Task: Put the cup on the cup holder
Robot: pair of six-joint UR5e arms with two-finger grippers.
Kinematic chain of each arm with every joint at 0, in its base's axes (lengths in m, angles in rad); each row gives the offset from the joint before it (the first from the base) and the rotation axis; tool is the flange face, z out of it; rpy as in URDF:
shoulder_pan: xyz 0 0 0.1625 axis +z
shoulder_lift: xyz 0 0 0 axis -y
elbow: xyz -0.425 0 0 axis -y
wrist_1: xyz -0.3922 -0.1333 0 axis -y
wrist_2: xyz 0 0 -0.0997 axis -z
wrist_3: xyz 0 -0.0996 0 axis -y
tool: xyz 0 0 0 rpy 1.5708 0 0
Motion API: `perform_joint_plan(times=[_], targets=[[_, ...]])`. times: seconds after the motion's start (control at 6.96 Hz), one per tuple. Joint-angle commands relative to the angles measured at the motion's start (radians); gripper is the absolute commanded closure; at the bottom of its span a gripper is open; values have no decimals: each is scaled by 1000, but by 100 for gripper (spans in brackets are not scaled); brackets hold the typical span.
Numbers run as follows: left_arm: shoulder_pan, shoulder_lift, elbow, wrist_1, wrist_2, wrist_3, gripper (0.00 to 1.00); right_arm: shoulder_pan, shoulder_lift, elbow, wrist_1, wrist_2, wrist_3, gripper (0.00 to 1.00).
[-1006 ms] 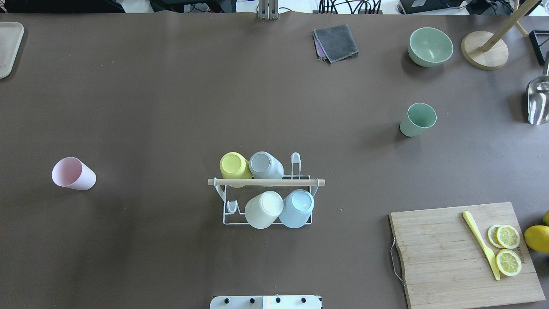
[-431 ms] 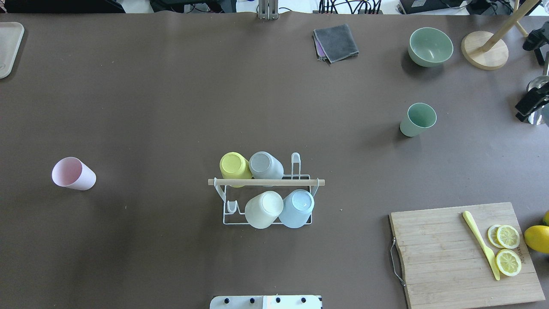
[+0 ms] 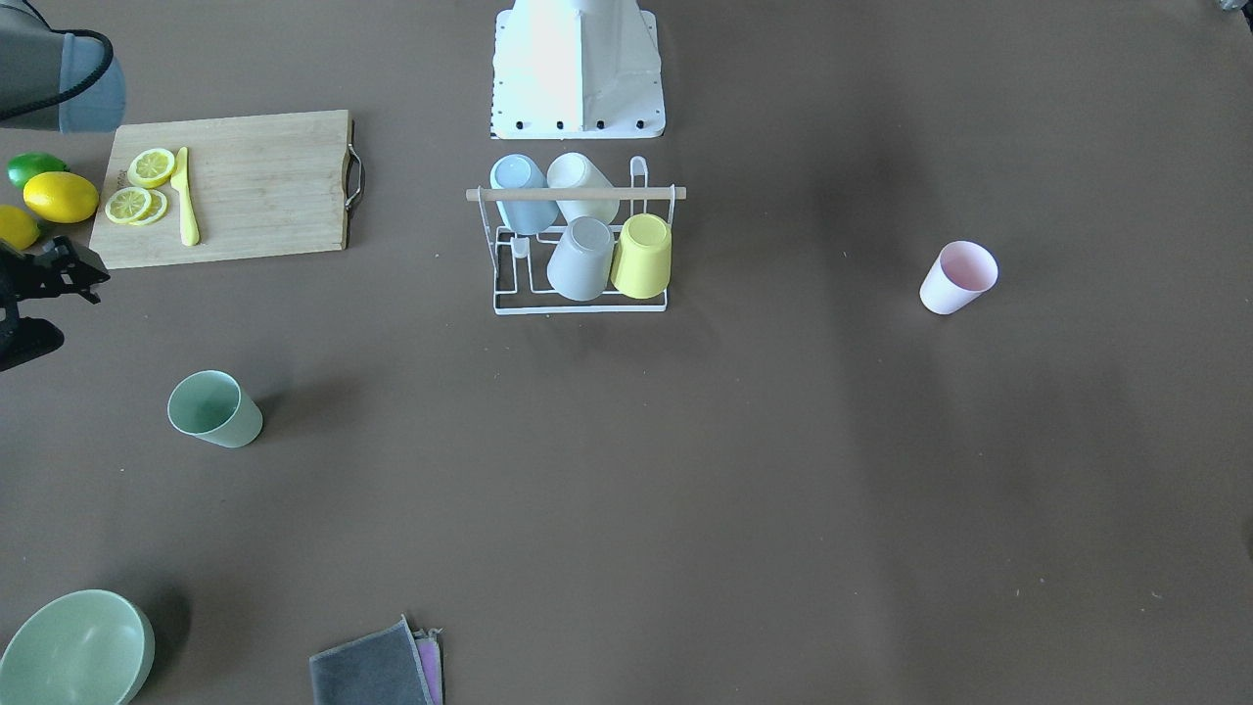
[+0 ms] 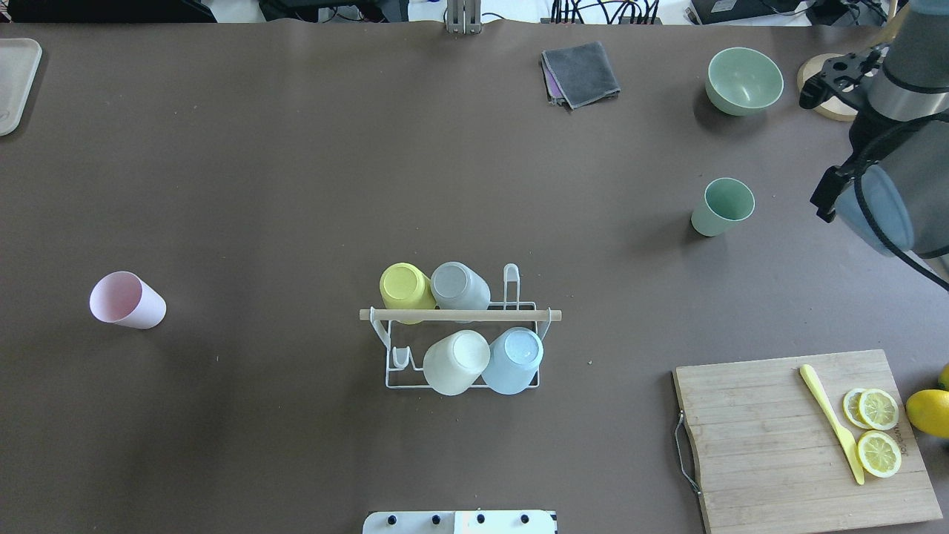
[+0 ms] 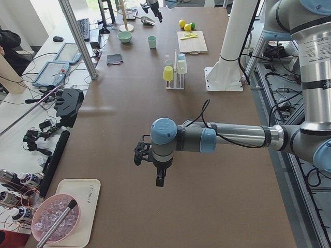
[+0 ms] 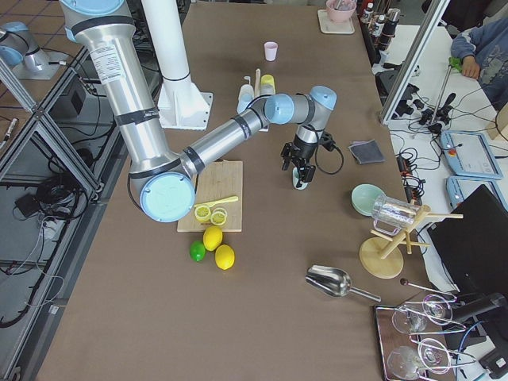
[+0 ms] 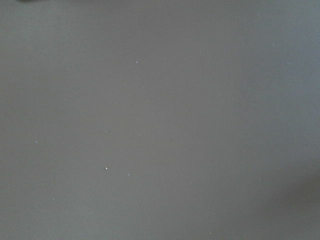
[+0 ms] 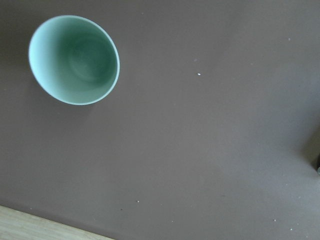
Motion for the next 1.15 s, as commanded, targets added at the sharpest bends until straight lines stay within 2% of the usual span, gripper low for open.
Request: perform_joint_plan(times=[0.0, 0.29, 0.57, 0.72, 1.01], targets=[[0, -4, 3, 1, 0, 0, 2, -63, 153, -155, -54, -42, -43, 0], [2, -5, 0, 1, 0, 0, 2, -83, 335, -366, -122, -74, -152, 0], [2, -5, 3, 1, 0, 0, 2, -152, 455, -531, -134, -189, -243, 0], [2, -10, 4, 1, 2, 0, 2, -163, 494, -584, -134, -217, -313, 0], [14, -53, 18, 12, 2, 0, 2, -219, 552, -660, -134, -289, -332, 0]])
